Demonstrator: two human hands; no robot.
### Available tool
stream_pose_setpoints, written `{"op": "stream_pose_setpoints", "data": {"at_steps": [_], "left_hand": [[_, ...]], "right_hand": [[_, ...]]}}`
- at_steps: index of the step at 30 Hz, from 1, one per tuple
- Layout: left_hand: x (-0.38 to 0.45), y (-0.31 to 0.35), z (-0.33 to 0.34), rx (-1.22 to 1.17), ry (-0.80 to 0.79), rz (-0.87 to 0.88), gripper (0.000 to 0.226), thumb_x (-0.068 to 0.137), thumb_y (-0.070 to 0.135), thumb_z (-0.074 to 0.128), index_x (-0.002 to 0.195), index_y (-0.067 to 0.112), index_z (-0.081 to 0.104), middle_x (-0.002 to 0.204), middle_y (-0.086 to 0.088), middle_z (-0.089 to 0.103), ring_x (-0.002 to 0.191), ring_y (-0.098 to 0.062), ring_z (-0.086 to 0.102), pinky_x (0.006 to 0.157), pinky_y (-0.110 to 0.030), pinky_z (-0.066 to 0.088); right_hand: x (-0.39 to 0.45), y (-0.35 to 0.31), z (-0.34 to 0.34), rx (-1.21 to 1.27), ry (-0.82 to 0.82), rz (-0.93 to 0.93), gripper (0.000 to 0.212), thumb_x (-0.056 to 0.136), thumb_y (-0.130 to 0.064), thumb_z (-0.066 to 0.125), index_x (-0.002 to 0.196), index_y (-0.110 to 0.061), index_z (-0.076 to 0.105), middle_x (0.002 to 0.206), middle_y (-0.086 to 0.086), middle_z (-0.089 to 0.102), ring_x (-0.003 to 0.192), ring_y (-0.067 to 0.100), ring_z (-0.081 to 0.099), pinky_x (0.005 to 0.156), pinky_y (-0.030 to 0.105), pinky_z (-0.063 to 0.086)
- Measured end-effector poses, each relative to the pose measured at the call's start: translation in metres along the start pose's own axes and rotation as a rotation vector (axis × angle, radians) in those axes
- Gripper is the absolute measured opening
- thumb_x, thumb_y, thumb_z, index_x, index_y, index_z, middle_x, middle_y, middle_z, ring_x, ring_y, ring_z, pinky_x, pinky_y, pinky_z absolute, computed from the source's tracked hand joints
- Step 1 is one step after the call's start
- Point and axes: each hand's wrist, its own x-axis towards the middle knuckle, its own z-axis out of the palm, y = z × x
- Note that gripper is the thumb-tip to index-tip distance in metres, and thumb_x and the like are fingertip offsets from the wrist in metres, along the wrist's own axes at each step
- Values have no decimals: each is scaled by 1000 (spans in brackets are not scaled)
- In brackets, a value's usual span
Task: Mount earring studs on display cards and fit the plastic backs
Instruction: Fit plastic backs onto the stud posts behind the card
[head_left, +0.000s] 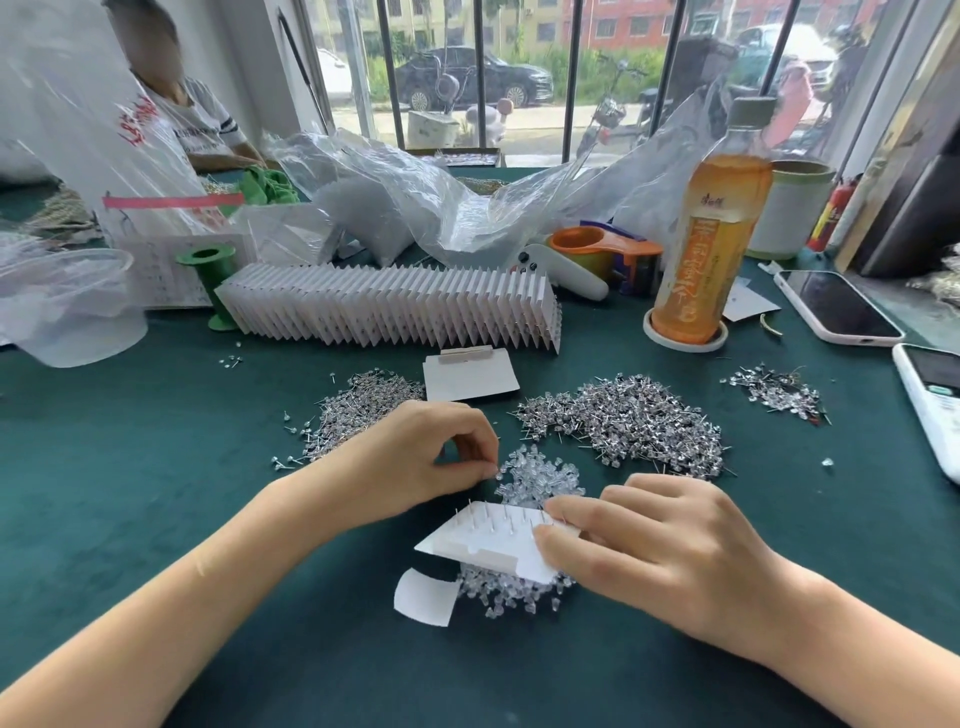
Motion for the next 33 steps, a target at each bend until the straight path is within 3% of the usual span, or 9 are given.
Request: {"op": "stream_pose_setpoints", "data": {"at_steps": [4, 7, 11, 14, 19, 33], "left_hand": [[0, 7, -2, -223, 59, -67, 12, 81, 12, 73, 83, 24, 68, 78, 14, 69, 69, 0, 60, 66, -15, 46], [1, 18, -5, -512, 17, -92, 9, 78, 20, 71, 87, 22, 73, 85, 2, 73, 77, -10, 66, 76, -20, 53], [-2, 36, -1, -818, -85, -69, 10, 74, 12, 71, 83, 12, 73, 80, 0, 71, 77, -11, 65, 74, -19, 53], [-4, 45, 4, -802, -108, -54, 10, 74, 11, 72, 84, 10, 72, 80, -1, 72, 77, -11, 67, 73, -19, 51], [-6, 48, 1, -669, -105, -40, 26, 73, 15, 74, 99, 11, 70, 84, -4, 74, 81, -15, 69, 81, -32, 55], [-7, 53, -1, -731, -109, -170, 15, 72, 4, 78, 84, 12, 72, 82, -9, 74, 79, -15, 70, 72, -20, 53]], "right_hand": [[0, -1, 1, -36, 5, -28, 27, 81, -3, 67, 102, -15, 54, 78, 4, 69, 51, 18, 51, 44, 27, 43], [1, -1, 1, -64, 10, -36, 31, 78, -5, 71, 102, -15, 55, 76, 4, 69, 50, 17, 51, 44, 27, 43], [1, -2, 3, -88, 6, -31, 37, 74, -3, 74, 102, -17, 55, 72, 3, 67, 47, 17, 50, 42, 27, 43], [0, -3, 5, -96, 6, -31, 34, 76, -1, 71, 102, -17, 55, 67, 2, 64, 47, 17, 48, 42, 28, 42], [0, -2, 6, -101, 18, -20, 19, 88, -4, 59, 100, -18, 56, 60, 0, 56, 47, 16, 42, 42, 27, 40], [-1, -4, 5, -127, 23, -24, 19, 87, -3, 57, 99, -18, 56, 61, -1, 59, 47, 16, 42, 42, 27, 40]]}}
